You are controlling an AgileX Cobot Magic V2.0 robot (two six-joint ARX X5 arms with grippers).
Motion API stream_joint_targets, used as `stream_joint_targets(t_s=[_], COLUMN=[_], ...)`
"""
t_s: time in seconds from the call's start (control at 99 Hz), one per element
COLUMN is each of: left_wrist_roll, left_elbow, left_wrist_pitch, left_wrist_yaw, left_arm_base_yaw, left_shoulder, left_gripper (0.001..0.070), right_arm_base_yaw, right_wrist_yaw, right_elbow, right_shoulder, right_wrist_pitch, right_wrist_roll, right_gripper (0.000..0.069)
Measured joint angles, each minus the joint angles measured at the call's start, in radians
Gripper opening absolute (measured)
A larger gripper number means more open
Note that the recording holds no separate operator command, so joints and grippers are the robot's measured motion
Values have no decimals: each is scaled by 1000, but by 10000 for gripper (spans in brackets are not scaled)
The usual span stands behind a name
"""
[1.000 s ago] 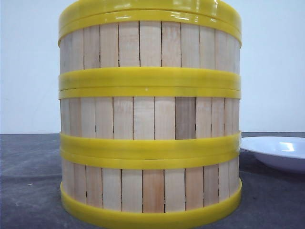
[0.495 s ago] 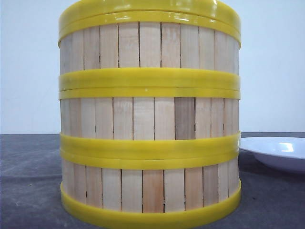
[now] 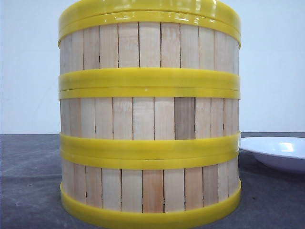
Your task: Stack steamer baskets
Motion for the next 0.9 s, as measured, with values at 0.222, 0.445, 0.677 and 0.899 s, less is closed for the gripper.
stream_joint_targets(t_s=[0.222, 0.445, 0.677, 0.899], left_wrist_roll=[-3, -3, -4, -4], left_elbow=[-16, -16, -16, -16], left_wrist_pitch=[-22, -27, -28, -28], left_wrist_yaw=[0, 0, 0, 0], left_arm_base_yaw=[0, 0, 0, 0], left_shoulder=[-18, -18, -18, -18], left_gripper=[275, 274, 41, 25], right_arm_base_yaw=[0, 0, 0, 0], right_wrist_yaw=[0, 5, 5, 5], right_elbow=[-211, -226, -226, -226], right_shoulder=[-138, -145, -145, -145], right_wrist_pitch=[-2, 43, 77, 100], right_wrist_roll=[95, 122, 114, 114], right_gripper=[390, 387, 46, 7])
